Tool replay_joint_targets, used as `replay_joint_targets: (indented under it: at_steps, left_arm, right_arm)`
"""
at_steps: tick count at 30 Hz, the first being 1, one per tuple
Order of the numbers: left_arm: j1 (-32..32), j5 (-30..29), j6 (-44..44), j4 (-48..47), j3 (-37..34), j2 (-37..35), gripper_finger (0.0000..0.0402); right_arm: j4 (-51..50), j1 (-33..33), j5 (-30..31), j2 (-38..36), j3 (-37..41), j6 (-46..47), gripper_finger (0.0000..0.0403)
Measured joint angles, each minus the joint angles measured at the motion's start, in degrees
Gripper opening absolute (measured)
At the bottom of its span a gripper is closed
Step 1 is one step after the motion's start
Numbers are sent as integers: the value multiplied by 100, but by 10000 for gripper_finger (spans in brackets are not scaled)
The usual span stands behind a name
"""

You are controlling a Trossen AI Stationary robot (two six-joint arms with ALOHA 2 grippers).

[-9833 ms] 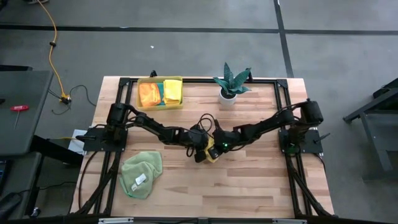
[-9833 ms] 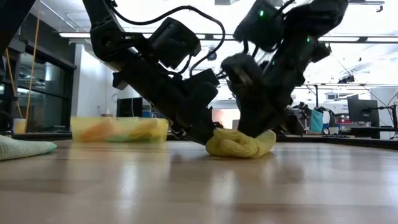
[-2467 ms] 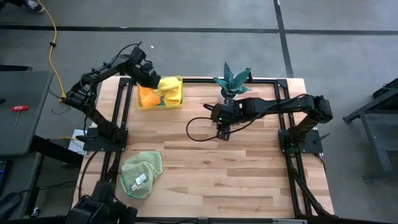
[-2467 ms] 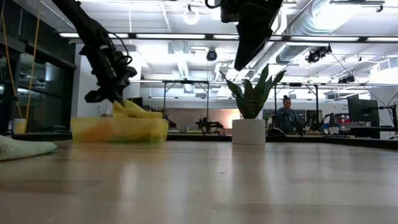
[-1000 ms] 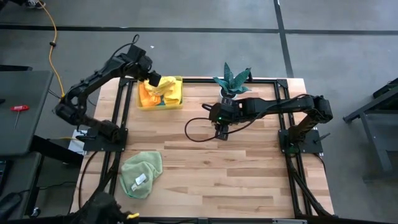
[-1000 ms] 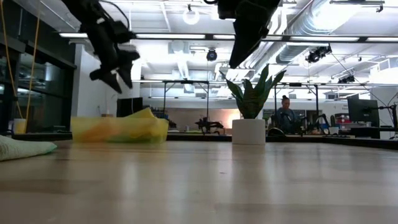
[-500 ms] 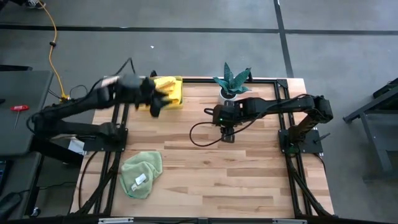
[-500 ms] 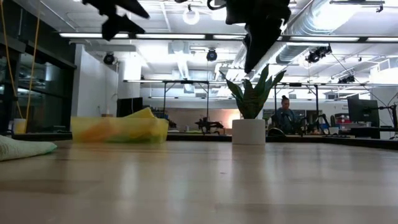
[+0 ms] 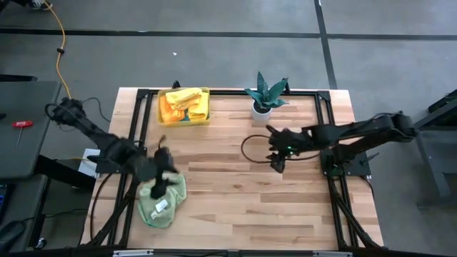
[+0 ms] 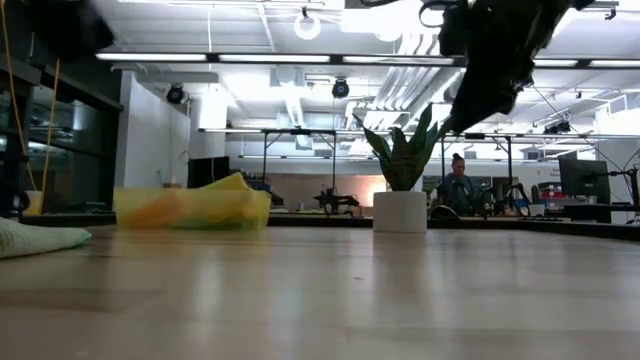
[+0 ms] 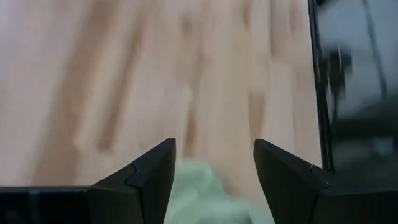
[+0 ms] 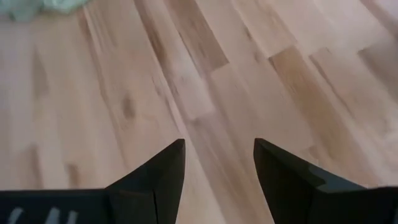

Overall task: Fold microfiber towels
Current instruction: Fold the green microfiber cloth

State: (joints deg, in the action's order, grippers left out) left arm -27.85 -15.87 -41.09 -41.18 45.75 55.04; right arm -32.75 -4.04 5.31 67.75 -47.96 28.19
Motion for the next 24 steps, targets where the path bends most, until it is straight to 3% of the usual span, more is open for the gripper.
replay_joint_targets:
  at_steps: [6, 12, 18, 24]
  left_arm:
    - [-1324, 578, -733, -569, 44, 819, 204]
    - [-2637, 83, -2209, -216, -48, 1480, 204]
    - [-3524, -94, -3581, -74, -56, 2170, 204]
    - [-3797, 202, -4949, -159, -56, 2977, 204]
  right_arm:
    - [544, -171, 131, -259, 445, 1073, 183]
    - [595, -213, 130, -227, 572, 1715, 183]
    - [745, -211, 150, -206, 574, 1602, 183]
    - [740, -211, 150, -206, 574, 1041, 183]
